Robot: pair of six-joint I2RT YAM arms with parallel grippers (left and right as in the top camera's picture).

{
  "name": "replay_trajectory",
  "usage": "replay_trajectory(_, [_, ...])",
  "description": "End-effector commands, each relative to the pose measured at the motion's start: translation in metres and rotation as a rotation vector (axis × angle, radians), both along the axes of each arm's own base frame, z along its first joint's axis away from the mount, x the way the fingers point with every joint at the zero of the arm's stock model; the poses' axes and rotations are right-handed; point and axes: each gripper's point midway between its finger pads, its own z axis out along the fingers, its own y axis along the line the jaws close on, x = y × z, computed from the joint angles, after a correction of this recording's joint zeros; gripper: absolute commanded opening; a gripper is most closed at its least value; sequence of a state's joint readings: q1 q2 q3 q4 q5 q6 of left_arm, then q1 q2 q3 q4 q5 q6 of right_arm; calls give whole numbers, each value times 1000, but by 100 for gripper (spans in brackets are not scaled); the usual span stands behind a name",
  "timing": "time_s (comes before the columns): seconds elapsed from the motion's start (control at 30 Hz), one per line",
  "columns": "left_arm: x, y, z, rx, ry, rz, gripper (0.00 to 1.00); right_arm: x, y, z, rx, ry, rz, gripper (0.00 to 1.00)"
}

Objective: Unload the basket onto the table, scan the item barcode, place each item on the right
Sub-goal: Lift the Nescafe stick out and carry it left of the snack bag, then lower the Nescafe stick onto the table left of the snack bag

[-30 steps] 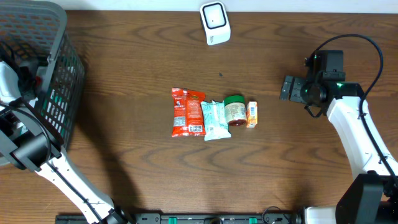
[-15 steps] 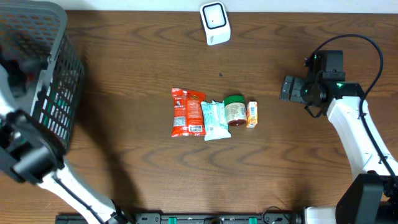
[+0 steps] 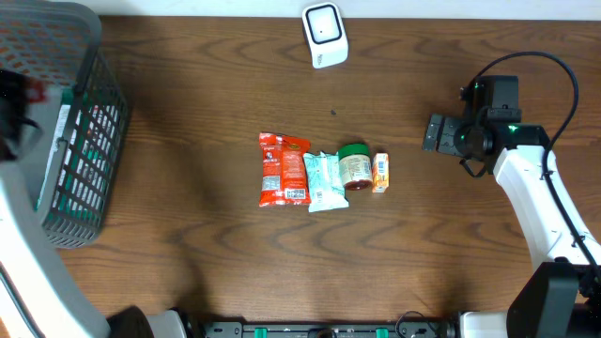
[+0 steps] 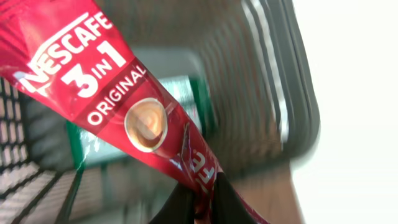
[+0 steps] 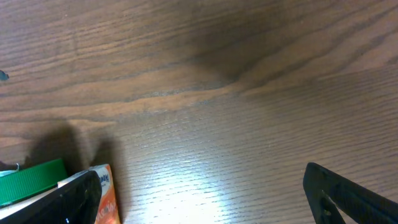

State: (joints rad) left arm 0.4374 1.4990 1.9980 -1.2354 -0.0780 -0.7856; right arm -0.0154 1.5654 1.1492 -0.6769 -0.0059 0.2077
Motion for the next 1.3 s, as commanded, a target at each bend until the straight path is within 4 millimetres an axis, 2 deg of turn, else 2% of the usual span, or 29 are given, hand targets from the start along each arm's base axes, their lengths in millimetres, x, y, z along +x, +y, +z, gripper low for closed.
replay_trajectory(0.0, [0,-55,-14,36,137,-243,7,3,-3,10,-11,-26,-1,99])
replay_trajectory(0.13, [-1,-104,-46,23,294,-393,7,3,-3,10,-11,-26,-1,99])
replay_trajectory(0.23, [1,-136,-81,19,419,-498,7,3,-3,10,-11,-26,-1,99])
replay_trajectory(0.37, [-2,-160,-133,59,618,-579,7,3,-3,10,-11,-26,-1,99])
replay_trajectory(0.57, [-3,-179,-207,80,902,-646,7,3,-3,10,-11,-26,-1,99])
replay_trajectory(0.7, [2,-185,-255,96,1072,-663,7,3,-3,10,-11,-26,-1,99])
replay_trajectory(0.9, [6,-187,-312,100,1224,-669,7,3,-3,10,-11,-26,-1,99])
replay_trajectory(1.07, [12,-188,-342,102,1257,-679,7,3,-3,10,-11,-26,-1,99])
replay_trajectory(1.27, [26,-192,-354,109,1197,-680,7,3,-3,10,-11,-26,-1,99])
